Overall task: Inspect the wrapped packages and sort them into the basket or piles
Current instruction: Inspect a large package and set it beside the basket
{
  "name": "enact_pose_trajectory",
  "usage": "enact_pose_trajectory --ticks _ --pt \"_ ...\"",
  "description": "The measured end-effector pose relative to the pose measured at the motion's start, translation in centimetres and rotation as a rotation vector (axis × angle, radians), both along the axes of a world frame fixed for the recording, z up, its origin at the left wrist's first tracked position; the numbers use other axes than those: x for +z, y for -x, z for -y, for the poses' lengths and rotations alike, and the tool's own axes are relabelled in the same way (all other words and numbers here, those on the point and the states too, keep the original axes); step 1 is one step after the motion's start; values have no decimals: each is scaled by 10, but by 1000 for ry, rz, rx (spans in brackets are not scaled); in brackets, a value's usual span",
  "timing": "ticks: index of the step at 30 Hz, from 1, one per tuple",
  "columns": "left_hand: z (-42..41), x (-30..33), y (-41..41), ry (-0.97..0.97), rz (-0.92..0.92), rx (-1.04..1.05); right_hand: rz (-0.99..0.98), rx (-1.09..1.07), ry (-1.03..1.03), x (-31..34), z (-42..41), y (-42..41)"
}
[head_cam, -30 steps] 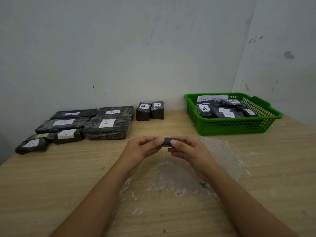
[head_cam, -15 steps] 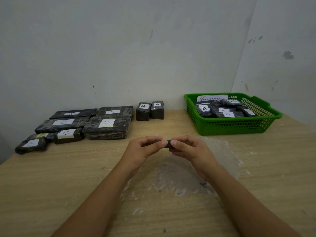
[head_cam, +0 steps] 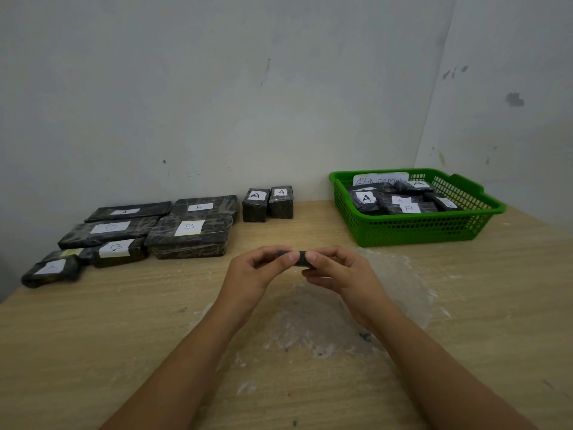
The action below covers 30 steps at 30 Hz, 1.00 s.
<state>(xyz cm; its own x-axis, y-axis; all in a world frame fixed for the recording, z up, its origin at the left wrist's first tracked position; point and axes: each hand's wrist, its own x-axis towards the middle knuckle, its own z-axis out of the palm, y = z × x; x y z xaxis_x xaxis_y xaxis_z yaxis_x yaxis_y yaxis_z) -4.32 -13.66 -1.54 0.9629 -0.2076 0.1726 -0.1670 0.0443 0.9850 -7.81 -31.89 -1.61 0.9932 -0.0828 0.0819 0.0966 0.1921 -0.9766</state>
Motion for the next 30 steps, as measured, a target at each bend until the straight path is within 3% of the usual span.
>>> enact_pose_trajectory --ticks 7,14,30 --pt "-8 0 -7 176 -138 -99 57 -5 -14 -2 2 -1" --pt "-9 3 -6 293 -276 -90 117 -92 234 -7 2 0" --pt "-2 -10 -9 231 -244 -63 142 -74 708 -15 1 3"
